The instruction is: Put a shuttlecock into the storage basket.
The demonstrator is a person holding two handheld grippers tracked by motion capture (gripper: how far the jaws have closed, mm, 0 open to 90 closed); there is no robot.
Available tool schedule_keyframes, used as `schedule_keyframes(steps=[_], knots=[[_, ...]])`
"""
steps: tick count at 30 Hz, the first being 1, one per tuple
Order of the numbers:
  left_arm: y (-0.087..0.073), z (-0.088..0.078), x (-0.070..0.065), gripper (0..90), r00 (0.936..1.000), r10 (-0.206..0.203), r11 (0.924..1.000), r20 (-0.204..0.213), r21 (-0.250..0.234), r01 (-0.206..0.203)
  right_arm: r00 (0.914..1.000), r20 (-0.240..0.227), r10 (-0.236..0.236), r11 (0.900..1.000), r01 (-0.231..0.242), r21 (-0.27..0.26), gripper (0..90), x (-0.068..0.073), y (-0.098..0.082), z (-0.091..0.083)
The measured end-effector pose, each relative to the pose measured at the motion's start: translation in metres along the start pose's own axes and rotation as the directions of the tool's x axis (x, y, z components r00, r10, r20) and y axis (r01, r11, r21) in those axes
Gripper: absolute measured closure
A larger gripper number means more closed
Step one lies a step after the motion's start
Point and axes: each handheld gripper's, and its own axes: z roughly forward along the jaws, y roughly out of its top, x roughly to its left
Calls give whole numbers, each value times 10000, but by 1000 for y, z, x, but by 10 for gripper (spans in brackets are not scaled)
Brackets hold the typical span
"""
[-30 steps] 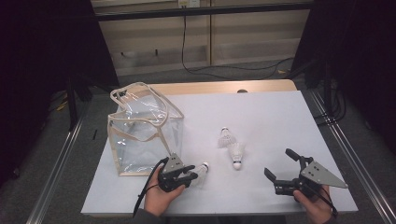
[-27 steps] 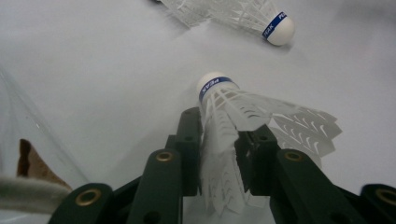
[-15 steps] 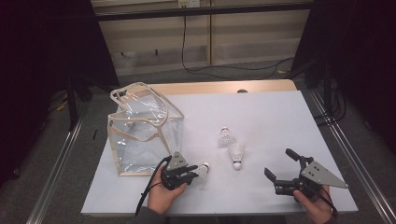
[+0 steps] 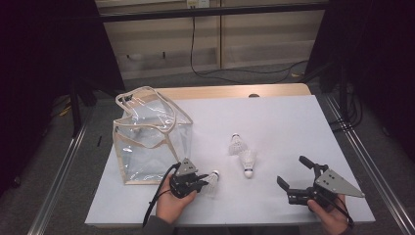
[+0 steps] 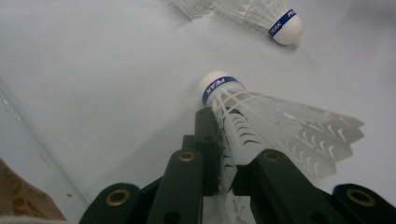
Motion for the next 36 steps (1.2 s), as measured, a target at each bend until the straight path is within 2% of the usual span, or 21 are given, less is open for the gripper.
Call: schedule_keyframes(steps=[2,8,12,23,30,33,36], knots=[[1,0,0,857,10000,-56,10000,49,43,56,10000,9,15,10000,-15,-8,10,0,0,0],[2,-2,0,855,9981,-562,9984,260,105,559,10000,23,60,10000,-60,-46,10,-1,0,-1],[5,-4,-1,863,9951,-832,9964,534,222,821,10000,22,34,10000,-34,-47,10,-1,0,-1],[17,-8,-5,875,9910,-930,9950,960,445,891,10000,23,65,9999,-65,-93,10,-1,1,-2],[24,-14,-4,878,9893,-1044,9939,1021,457,1002,10000,-3,71,9999,-71,-103,10,-1,1,-2],[27,-15,-3,881,9860,-1209,9918,1152,544,1153,10000,-9,84,9999,-84,-100,10,-1,1,-2],[30,-15,-4,881,9860,-1209,9912,1149,684,1135,10000,-43,78,9999,-78,-84,10,-2,0,-2]])
